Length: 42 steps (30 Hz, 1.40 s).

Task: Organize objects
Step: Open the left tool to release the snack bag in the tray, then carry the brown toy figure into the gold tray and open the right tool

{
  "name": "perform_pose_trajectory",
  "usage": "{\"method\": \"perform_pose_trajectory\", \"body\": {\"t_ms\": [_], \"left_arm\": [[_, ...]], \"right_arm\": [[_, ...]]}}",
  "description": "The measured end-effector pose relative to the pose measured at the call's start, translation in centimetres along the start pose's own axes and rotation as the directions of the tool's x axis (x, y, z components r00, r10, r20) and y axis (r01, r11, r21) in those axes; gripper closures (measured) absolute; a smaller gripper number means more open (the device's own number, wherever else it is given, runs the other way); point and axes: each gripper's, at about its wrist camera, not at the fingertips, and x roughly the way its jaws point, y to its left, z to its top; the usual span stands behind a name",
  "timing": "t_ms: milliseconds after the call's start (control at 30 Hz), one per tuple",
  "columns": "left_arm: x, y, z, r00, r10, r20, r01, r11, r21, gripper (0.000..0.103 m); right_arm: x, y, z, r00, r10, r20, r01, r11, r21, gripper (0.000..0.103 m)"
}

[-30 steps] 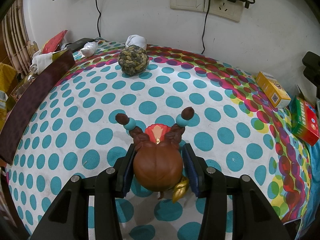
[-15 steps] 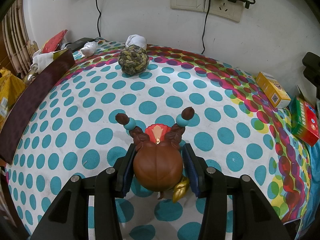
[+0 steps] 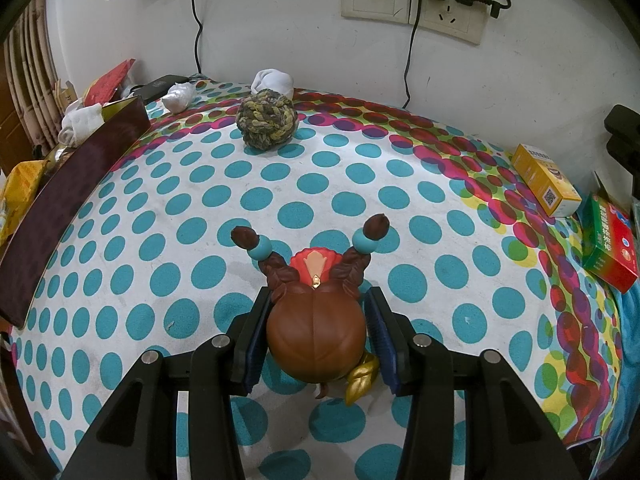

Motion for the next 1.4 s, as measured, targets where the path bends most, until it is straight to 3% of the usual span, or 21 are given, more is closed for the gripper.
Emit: {"method": "perform_pose_trajectory", "body": {"t_ms": [300, 467, 700, 933, 1167, 1400], "left_arm": [[-2.8, -2.1, -4.2, 0.997, -0.059, 0.041, 0.057, 0.997, 0.051, 0.060], [-5.0, -3.5, -6.9, 0.993, -0.073, 0.093, 0.066, 0.994, 0.082, 0.054], [-6.2, -4.5, -9.7, 0.991, -0.094, 0.095, 0.078, 0.984, 0.158, 0.051], [-6.7, -3.2, -11.0, 0.988, -0.126, 0.091, 0.111, 0.981, 0.157, 0.049], [-6.9, -1.2, -11.4, 0.984, -0.158, 0.081, 0.148, 0.983, 0.109, 0.049], [-7.9, 1.2, -11.9, 0.980, -0.169, 0.107, 0.159, 0.983, 0.095, 0.048]], "right_arm": [[0.0, -0.1, -0.1, 1.000, -0.001, 0.003, 0.001, 1.000, -0.003, 0.061], [-0.5, 0.0, -0.1, 0.999, -0.012, 0.030, 0.012, 1.000, -0.001, 0.061], [-1.5, 1.2, 0.6, 0.999, 0.005, 0.053, -0.006, 1.000, 0.025, 0.063], [-4.3, 7.9, 4.3, 0.989, 0.117, 0.092, -0.110, 0.991, -0.074, 0.063], [-6.0, 16.3, 8.5, 0.965, 0.248, 0.088, -0.229, 0.956, -0.185, 0.063], [-4.2, 23.1, 11.2, 0.966, 0.256, 0.042, -0.236, 0.934, -0.268, 0.063]]}}
